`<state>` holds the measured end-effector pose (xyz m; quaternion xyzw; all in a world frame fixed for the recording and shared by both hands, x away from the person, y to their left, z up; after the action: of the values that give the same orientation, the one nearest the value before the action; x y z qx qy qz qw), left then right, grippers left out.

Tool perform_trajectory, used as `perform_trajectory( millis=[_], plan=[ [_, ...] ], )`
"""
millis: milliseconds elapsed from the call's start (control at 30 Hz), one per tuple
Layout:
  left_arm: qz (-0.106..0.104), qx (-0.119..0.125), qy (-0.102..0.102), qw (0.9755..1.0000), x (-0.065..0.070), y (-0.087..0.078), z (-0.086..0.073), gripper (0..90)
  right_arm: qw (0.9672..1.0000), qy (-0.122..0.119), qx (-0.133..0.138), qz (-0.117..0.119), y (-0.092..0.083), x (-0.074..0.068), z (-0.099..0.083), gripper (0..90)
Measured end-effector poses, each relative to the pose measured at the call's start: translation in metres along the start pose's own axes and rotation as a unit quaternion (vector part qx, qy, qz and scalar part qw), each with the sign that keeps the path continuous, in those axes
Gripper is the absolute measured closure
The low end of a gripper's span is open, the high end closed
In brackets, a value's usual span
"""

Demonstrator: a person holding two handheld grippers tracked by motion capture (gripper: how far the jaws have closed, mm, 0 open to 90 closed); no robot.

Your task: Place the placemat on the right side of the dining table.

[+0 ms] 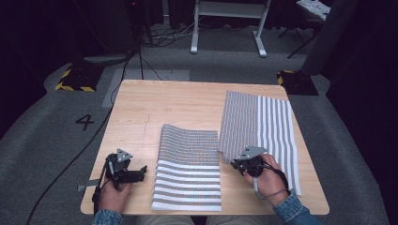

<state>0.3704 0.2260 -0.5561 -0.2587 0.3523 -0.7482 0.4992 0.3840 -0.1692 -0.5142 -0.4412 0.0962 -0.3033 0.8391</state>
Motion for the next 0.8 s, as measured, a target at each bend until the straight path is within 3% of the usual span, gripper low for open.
perform_trajectory(
  millis=[367,800],
  plan=[
    [-0.001,-0.001,0.0,1.0,0.0,0.0,0.0,4.8,0.999,0.037,0.014,-0.018,-0.023,0.013,-0.027,83.3],
    [0.0,-0.001,0.0,1.0,0.0,0.0,0.0,4.8,0.9972,0.066,0.026,-0.026,-0.039,0.016,-0.048,83.1]
  ],
)
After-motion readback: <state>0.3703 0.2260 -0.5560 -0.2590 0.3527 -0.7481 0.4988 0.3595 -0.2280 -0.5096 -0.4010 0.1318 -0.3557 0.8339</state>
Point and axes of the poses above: each handheld gripper's, and its own axes: y roughly forward along the jaws, z roughly out of its top, x roughly to its right, the point moved 7 cm from there along y, roughly forward along the jaws, and after that the axes turned 4 degrees about -x, right-handed, at the moved point
